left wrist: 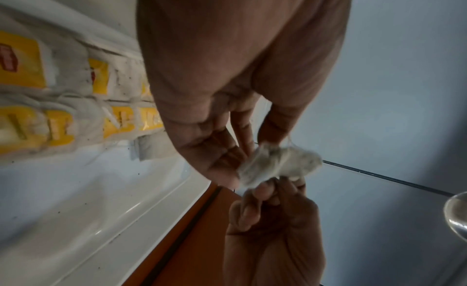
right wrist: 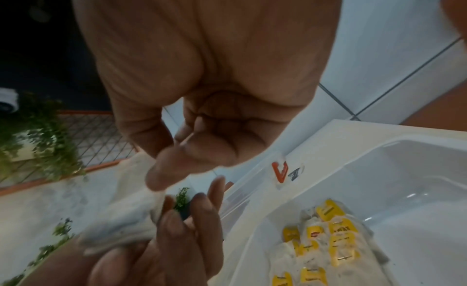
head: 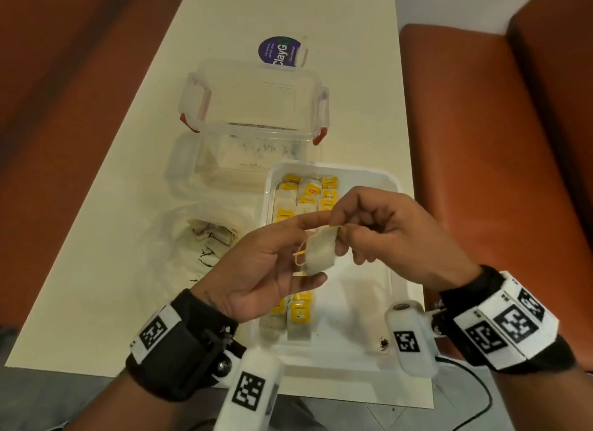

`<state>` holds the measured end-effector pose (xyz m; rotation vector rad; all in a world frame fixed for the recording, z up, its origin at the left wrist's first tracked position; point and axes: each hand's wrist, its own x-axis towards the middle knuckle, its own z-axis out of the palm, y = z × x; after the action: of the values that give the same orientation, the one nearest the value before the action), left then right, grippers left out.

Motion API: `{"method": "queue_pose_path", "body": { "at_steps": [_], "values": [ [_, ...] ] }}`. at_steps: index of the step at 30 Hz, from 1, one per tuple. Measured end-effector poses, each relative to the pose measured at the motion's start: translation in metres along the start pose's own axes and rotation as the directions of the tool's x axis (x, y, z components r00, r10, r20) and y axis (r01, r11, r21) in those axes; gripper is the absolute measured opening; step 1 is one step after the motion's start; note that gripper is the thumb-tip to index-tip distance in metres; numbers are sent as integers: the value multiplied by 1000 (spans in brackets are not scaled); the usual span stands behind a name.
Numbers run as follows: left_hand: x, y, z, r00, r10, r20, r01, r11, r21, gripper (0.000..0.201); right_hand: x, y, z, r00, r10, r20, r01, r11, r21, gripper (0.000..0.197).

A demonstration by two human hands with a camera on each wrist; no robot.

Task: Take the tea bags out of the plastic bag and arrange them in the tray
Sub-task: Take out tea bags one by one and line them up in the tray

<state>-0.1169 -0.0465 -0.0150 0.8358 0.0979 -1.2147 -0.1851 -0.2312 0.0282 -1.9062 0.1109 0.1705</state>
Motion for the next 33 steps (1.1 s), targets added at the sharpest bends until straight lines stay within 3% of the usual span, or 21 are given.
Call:
{"method": "queue_pose_path", "body": {
  "at_steps": [6, 9, 12, 14, 16, 19, 23, 27, 33],
  "values": [
    [0, -4, 6, 995, -71, 72, 60, 988, 139, 36, 1, 3, -7, 999, 17, 32, -18, 998, 53, 17],
    [2, -5, 11, 1000, -7, -4, 8, 983, 181, 37, 3, 5, -8, 999, 36, -7, -36, 997, 69, 23],
    [4, -6, 13, 995, 64, -77, -45, 975, 217, 26, 3, 6, -5, 989, 135, -63, -122, 976, 180, 14],
    [5, -8, 14, 988, 97, -121, -68, 971, 231, 27, 2, 7, -4, 978, 190, -87, -168, 963, 211, 22],
    [5, -10, 14, 980, 117, -159, -75, 966, 249, 30, 1, 11, -3, 973, 212, -87, -197, 968, 156, 30],
    [3, -13, 15, 971, 132, -200, -54, 934, 353, 27, 3, 15, -3, 971, 224, -89, -217, 973, 78, 16],
    [-3, -18, 11, 950, 219, -222, -46, 802, 596, 18, 6, 18, -5, 969, 230, -96, -228, 973, 30, 12],
    [-10, -18, 10, 931, 258, -259, -31, 762, 647, 13, 10, 18, -3, 977, 200, -73, -204, 978, -46, 9],
    [-26, -15, 5, 931, 238, -276, 19, 725, 688, 55, 15, 26, 1, 985, 155, -77, -169, 955, -243, 6]
  ]
}}
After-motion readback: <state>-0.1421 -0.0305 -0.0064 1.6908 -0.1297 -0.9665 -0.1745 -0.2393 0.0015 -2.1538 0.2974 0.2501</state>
